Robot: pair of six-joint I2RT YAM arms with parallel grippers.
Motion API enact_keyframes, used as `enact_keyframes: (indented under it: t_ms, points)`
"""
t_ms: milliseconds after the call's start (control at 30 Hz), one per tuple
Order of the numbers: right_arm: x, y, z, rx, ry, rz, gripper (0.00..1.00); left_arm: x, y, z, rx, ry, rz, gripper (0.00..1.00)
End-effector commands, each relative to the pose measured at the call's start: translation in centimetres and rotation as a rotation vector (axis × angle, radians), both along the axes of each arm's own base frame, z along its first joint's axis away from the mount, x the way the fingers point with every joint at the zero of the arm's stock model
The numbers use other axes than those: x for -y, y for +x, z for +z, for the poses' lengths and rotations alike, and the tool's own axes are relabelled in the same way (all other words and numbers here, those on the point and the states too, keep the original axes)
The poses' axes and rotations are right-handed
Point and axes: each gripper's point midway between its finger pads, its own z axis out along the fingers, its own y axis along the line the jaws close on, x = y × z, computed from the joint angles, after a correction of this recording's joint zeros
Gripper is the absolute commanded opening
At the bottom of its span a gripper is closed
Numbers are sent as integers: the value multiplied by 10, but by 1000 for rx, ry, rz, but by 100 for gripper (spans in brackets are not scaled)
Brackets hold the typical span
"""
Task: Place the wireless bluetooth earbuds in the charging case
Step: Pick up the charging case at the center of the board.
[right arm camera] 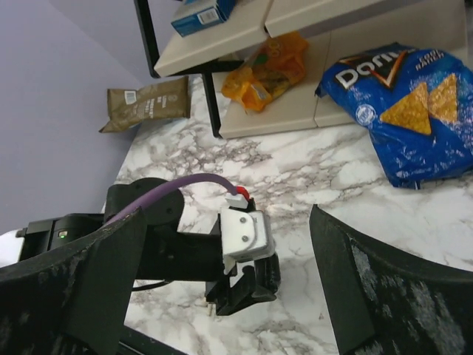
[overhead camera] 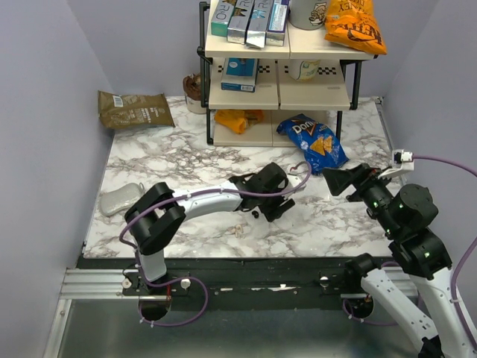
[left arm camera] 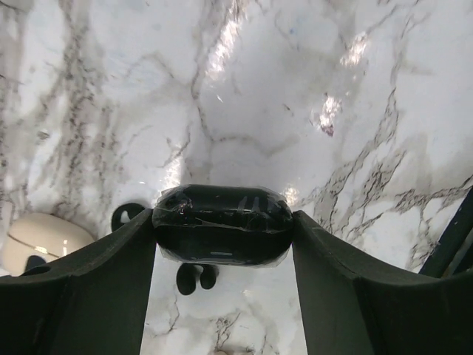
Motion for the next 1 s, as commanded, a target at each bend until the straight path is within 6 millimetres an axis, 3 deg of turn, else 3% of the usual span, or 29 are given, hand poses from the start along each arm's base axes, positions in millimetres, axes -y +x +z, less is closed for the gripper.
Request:
enact_keyframes:
  t_ms: [0,167,267,300,367,400,433,467,500,533,767,967]
  points:
    - [0,4,30,97,-16,-2,100,19,5,51,46,-211,32,0]
    - [-5,15,9,52,-73,15,100,3,5,70,96,-289,84,0]
    - [-15,23,-13,-4,-102,55,100,-8,-2,89,136,-403,104,0]
    - [-24,21,-19,-24,-103,103,100,-3,-2,109,181,-500,99,0]
    - [-34,26,-34,-72,-122,152,100,-21,-22,112,212,-597,61,0]
    - [-46,22,-37,-81,-122,227,100,-20,-23,141,300,-735,38,0]
    - [-52,21,-40,-81,-137,269,100,-36,-35,132,328,-765,16,0]
    - [-59,18,-43,-90,-142,312,100,-41,-42,137,381,-806,-26,0]
    - [-69,16,-50,-114,-141,377,100,-46,-43,156,463,-883,-40,0]
    - [-73,16,-53,-123,-149,404,100,-53,-45,147,479,-877,-38,0]
    - [-102,11,-70,-171,-267,527,100,-63,-47,157,549,-866,-52,0]
    - [-137,3,-79,-196,-368,592,100,-81,-33,159,629,-826,41,0]
